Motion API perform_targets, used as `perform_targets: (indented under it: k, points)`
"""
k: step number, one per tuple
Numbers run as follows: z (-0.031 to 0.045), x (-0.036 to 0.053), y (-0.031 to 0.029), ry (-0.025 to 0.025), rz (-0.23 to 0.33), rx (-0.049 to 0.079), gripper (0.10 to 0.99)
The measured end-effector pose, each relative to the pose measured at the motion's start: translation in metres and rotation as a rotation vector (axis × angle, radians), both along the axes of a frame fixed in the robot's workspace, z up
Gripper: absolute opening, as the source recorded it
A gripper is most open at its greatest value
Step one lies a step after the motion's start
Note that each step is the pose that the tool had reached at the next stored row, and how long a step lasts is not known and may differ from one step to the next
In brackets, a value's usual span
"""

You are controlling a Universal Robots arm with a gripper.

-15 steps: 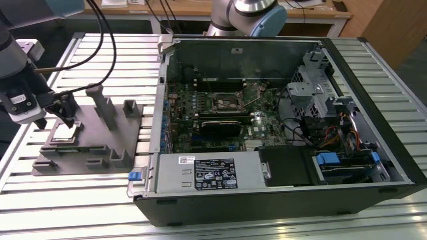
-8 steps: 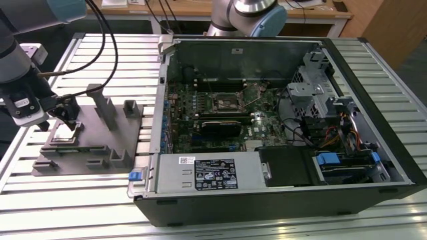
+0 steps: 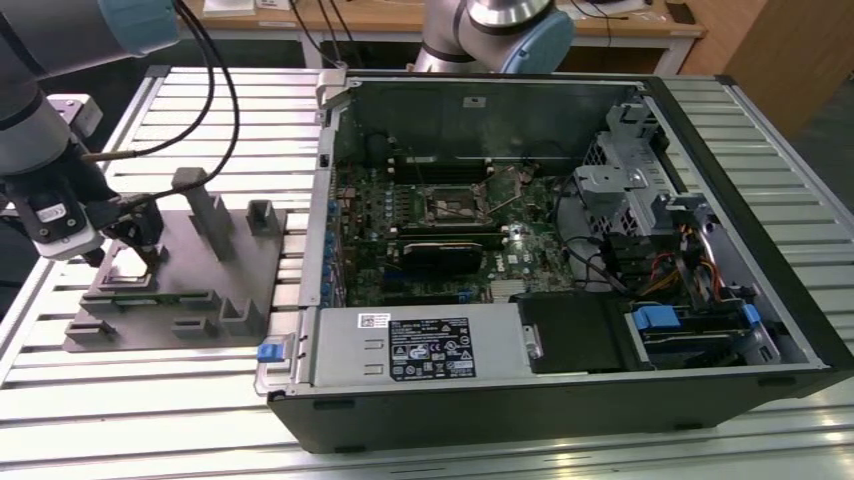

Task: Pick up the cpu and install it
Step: 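Pick up the cpu and move it towards the insertion slot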

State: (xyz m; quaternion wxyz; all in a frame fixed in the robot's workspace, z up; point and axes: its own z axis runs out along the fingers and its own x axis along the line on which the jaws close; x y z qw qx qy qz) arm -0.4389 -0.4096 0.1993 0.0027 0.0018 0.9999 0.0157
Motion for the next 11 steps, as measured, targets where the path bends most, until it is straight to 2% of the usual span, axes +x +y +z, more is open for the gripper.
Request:
perform_targets:
  k: [11]
  points:
    - [-0.0081,0.0,0.0,0.0,0.0,0.0,0.659]
